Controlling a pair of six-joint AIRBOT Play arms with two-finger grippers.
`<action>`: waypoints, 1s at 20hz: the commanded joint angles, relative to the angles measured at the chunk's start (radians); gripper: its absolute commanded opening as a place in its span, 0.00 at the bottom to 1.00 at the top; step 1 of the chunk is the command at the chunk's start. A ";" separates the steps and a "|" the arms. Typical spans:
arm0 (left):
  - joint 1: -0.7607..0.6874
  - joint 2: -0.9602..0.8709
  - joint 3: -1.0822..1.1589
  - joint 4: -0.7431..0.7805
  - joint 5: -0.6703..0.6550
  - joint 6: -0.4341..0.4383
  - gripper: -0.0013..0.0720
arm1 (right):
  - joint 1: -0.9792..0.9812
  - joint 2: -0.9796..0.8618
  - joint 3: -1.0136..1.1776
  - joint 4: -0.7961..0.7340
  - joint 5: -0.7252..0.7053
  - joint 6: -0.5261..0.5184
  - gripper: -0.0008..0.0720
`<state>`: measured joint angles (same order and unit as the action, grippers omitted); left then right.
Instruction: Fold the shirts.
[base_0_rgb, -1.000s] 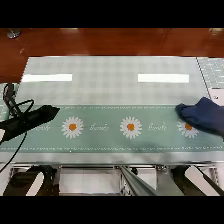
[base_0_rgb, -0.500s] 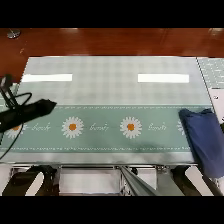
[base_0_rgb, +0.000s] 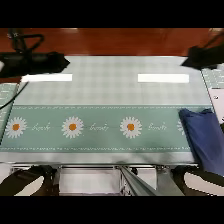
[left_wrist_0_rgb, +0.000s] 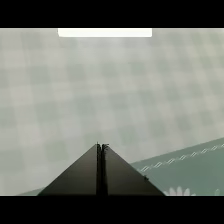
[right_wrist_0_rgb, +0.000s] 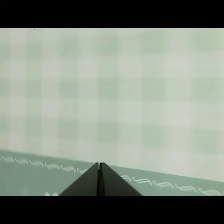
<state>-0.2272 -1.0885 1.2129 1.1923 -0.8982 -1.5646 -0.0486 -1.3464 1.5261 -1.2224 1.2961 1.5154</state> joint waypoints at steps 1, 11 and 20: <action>-0.071 -0.126 -0.028 0.199 -0.020 -0.153 0.04 | 0.238 -0.101 -0.092 -0.273 -0.100 0.098 0.04; -0.029 -0.199 -0.025 0.200 -0.078 -0.056 0.04 | 0.225 -0.121 -0.194 -0.332 -0.084 0.230 0.04; -0.029 -0.205 -0.025 0.199 -0.078 -0.056 0.04 | 0.225 -0.121 -0.194 -0.332 -0.084 0.230 0.04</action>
<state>-0.2569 -1.2919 1.1885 1.3914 -0.9756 -1.6215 0.1753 -1.4662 1.3323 -1.5528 1.2106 1.7443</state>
